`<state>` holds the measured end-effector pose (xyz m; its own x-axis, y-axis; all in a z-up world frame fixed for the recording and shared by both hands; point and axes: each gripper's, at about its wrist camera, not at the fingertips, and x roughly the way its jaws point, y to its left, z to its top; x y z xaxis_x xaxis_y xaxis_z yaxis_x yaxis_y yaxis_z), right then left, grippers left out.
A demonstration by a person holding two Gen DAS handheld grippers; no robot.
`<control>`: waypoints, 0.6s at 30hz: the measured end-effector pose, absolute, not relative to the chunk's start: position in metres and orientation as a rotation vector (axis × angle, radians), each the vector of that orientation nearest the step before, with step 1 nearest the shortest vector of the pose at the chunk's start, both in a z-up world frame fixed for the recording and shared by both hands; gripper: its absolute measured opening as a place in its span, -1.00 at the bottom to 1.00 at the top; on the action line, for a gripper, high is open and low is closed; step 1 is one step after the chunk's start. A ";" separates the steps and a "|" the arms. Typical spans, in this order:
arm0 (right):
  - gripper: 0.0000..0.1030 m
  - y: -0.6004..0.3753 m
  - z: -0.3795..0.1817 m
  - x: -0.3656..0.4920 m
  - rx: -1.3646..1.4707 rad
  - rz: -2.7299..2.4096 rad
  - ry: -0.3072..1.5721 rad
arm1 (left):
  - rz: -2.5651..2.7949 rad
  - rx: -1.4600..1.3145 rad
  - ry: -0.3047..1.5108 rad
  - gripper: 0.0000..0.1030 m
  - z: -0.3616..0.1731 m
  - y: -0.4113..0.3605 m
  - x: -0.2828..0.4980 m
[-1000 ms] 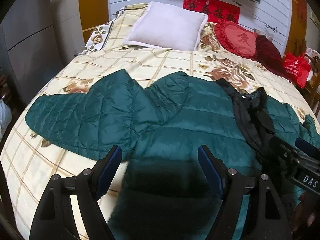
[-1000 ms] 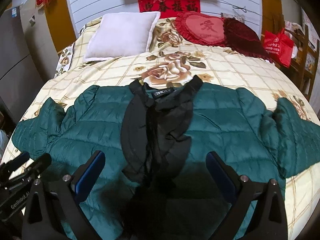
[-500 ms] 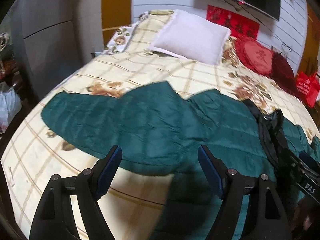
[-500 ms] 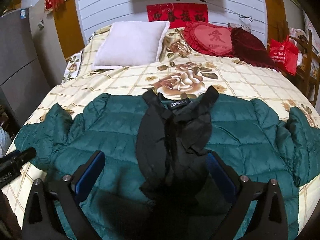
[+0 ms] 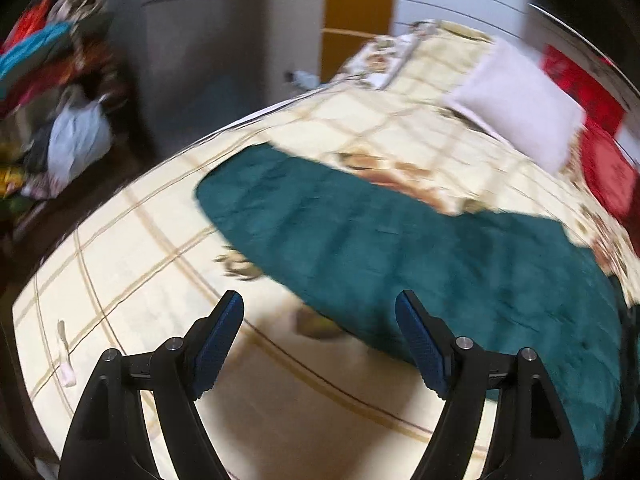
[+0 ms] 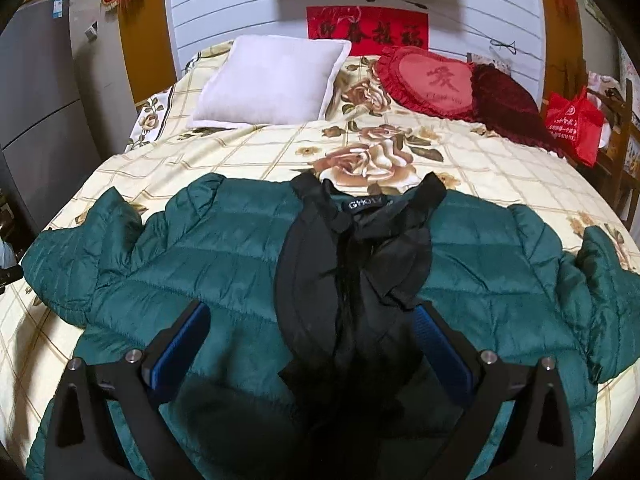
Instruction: Fold large clothes
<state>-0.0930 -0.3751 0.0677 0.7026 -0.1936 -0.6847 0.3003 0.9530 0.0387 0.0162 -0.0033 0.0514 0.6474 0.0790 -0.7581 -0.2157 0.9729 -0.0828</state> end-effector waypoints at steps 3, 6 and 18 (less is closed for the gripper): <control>0.99 -0.376 0.067 -0.095 0.155 -0.279 0.742 | 0.242 -0.246 0.875 0.39 0.036 0.021 0.029; 0.99 -0.376 0.064 -0.093 0.159 -0.276 0.754 | 0.287 -0.343 0.882 0.39 0.025 0.046 0.042; 0.99 -0.373 0.056 -0.089 0.143 -0.271 0.785 | 0.314 -0.383 0.869 -0.37 0.010 0.049 0.092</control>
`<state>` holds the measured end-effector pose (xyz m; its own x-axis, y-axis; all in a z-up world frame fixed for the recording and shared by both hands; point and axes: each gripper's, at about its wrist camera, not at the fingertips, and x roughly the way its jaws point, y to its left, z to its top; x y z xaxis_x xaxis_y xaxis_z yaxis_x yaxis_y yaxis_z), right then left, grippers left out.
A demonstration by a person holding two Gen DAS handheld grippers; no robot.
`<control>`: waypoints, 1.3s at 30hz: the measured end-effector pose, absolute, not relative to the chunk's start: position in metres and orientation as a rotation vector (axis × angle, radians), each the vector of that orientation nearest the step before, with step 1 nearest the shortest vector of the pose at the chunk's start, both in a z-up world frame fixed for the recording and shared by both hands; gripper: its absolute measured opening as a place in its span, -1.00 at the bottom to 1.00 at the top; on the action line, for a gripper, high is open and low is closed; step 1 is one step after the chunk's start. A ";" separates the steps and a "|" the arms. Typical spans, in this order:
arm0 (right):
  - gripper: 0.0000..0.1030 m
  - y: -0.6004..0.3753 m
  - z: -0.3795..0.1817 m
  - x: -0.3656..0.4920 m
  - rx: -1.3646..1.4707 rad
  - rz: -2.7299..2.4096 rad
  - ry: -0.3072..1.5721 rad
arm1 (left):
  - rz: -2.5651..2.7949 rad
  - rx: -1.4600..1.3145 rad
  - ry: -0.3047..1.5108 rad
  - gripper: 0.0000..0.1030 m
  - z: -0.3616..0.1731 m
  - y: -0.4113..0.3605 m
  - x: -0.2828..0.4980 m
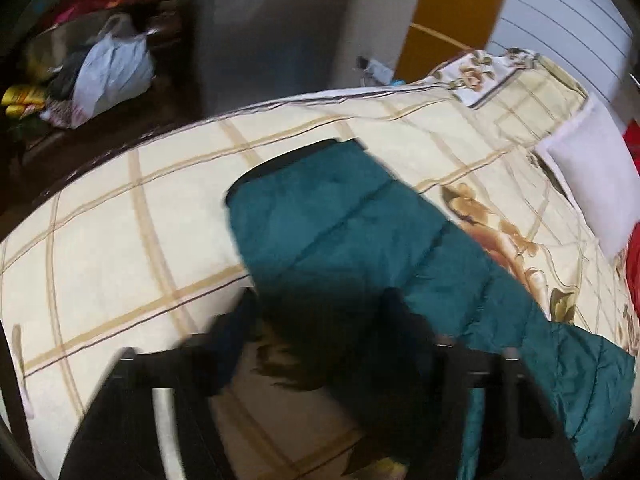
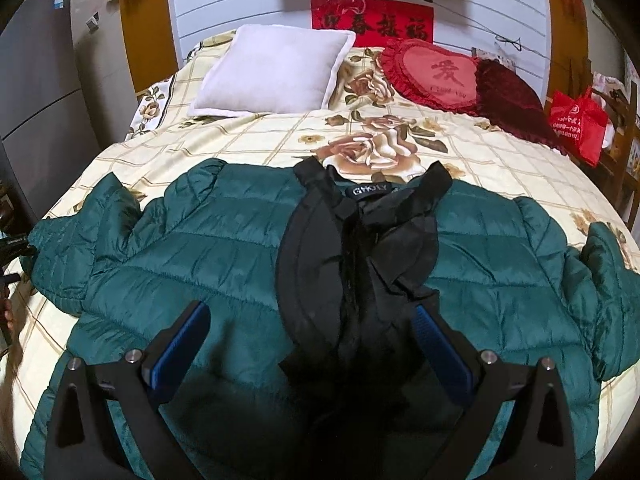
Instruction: Fold large clothes
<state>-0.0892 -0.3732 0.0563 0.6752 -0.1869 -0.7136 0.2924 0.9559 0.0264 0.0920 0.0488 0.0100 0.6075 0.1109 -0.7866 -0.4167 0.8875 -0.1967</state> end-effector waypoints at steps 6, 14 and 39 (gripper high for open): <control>0.99 -0.379 0.054 -0.091 0.175 -0.260 0.784 | 0.171 -0.494 0.775 -0.83 0.035 0.041 0.070; 0.99 -0.392 0.059 -0.097 0.226 -0.271 0.759 | -0.154 -0.436 0.671 -0.84 0.110 -0.038 0.007; 0.99 -0.519 0.061 -0.135 0.556 -0.428 0.702 | -0.677 -0.105 0.924 -0.27 0.060 -0.316 -0.089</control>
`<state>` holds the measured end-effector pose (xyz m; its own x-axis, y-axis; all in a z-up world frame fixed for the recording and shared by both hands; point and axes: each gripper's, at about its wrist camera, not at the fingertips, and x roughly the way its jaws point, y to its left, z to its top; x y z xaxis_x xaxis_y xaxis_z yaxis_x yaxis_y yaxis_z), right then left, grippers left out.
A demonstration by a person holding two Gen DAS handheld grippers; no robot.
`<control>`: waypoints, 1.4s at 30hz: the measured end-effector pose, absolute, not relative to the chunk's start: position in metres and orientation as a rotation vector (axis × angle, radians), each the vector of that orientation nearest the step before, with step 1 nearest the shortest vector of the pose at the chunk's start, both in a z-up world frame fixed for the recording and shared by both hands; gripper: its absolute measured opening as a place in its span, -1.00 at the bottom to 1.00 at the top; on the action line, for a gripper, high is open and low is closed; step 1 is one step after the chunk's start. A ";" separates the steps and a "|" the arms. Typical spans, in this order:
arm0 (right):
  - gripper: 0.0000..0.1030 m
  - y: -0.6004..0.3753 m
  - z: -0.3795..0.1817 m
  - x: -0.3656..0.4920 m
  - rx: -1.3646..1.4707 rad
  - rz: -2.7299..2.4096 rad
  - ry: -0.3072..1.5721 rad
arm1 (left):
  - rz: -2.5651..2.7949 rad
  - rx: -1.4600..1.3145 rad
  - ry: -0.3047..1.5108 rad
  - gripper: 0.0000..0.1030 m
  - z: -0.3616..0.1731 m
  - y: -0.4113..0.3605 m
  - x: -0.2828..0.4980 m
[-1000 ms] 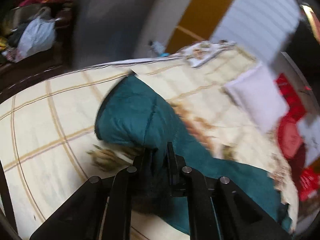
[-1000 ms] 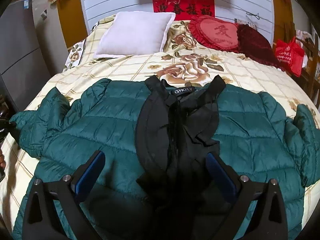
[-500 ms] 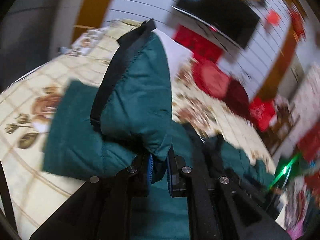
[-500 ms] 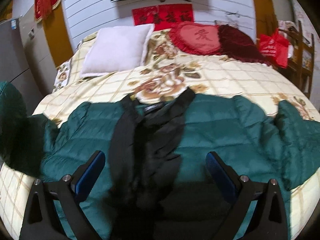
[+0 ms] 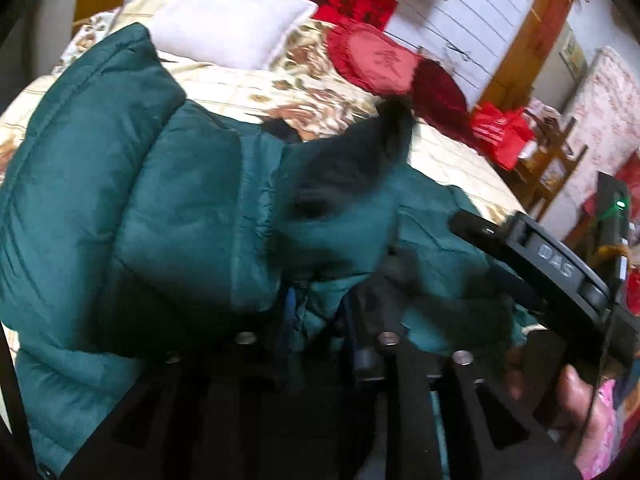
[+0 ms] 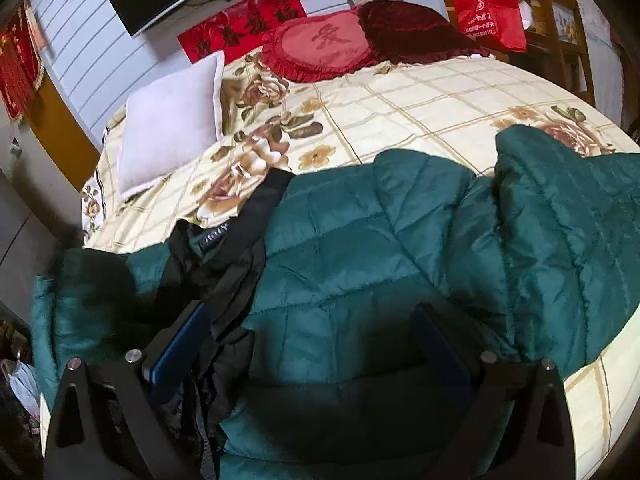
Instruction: Fold large clothes
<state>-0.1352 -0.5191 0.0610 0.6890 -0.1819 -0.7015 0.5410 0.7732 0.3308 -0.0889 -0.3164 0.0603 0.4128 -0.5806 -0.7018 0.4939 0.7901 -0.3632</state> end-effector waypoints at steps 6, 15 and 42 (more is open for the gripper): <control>0.99 -0.523 0.062 -0.141 0.651 -0.345 0.630 | -0.734 -0.044 0.838 -0.18 0.097 -0.291 -0.123; 0.94 -0.499 0.045 -0.118 0.622 -0.216 0.712 | -0.461 -0.002 0.741 0.00 0.118 -0.197 -0.117; -0.46 -0.528 0.074 -0.156 0.165 -0.569 0.787 | -0.323 -0.117 0.910 0.00 0.079 -0.186 -0.085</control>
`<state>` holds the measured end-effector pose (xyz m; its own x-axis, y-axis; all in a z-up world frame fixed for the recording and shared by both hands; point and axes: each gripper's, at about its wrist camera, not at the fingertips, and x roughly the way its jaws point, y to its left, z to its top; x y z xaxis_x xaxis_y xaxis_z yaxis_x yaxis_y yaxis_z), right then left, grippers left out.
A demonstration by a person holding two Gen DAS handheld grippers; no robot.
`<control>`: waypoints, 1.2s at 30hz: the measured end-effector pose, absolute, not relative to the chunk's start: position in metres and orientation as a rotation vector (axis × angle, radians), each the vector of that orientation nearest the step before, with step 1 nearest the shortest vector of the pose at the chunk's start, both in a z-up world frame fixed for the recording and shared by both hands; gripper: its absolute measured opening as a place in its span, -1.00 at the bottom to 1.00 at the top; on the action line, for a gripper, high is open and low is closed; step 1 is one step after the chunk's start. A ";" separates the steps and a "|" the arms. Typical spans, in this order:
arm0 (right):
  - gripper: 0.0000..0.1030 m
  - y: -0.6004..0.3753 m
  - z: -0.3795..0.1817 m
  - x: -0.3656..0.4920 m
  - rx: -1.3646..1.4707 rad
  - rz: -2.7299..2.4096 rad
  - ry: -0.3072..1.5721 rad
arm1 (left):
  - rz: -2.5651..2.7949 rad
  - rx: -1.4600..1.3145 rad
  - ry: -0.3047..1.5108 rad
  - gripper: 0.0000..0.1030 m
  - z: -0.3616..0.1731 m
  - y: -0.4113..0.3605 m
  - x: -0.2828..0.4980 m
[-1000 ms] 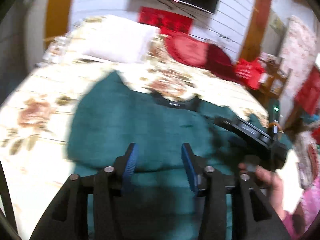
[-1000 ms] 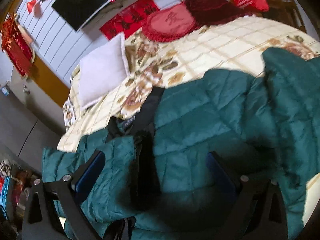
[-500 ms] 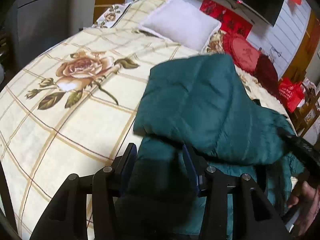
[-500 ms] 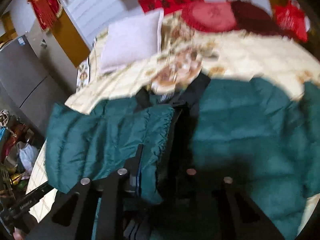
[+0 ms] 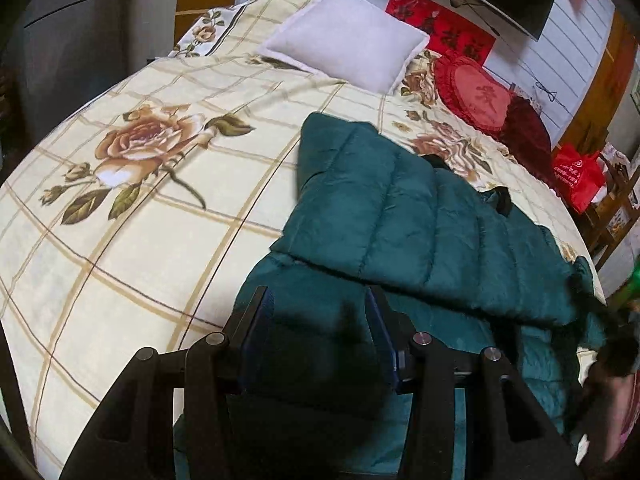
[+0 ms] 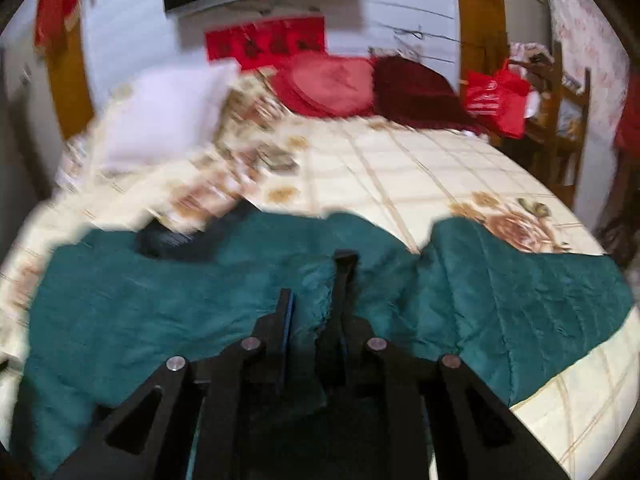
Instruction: Fold large clothes
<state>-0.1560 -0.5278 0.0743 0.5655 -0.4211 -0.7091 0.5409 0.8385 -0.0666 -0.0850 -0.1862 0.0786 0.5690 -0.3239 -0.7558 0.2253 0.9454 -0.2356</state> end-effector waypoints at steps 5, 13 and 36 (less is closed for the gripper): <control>0.11 -0.534 0.083 -0.177 0.243 -0.540 0.753 | -0.323 -0.070 0.872 0.00 0.089 -0.198 -0.081; 0.22 -0.483 0.116 -0.157 0.182 -0.275 0.737 | -0.325 -0.014 0.815 0.00 0.095 -0.233 -0.050; 0.43 -0.428 0.070 -0.099 0.062 -0.200 0.823 | -0.285 0.061 0.843 0.03 0.046 -0.258 -0.017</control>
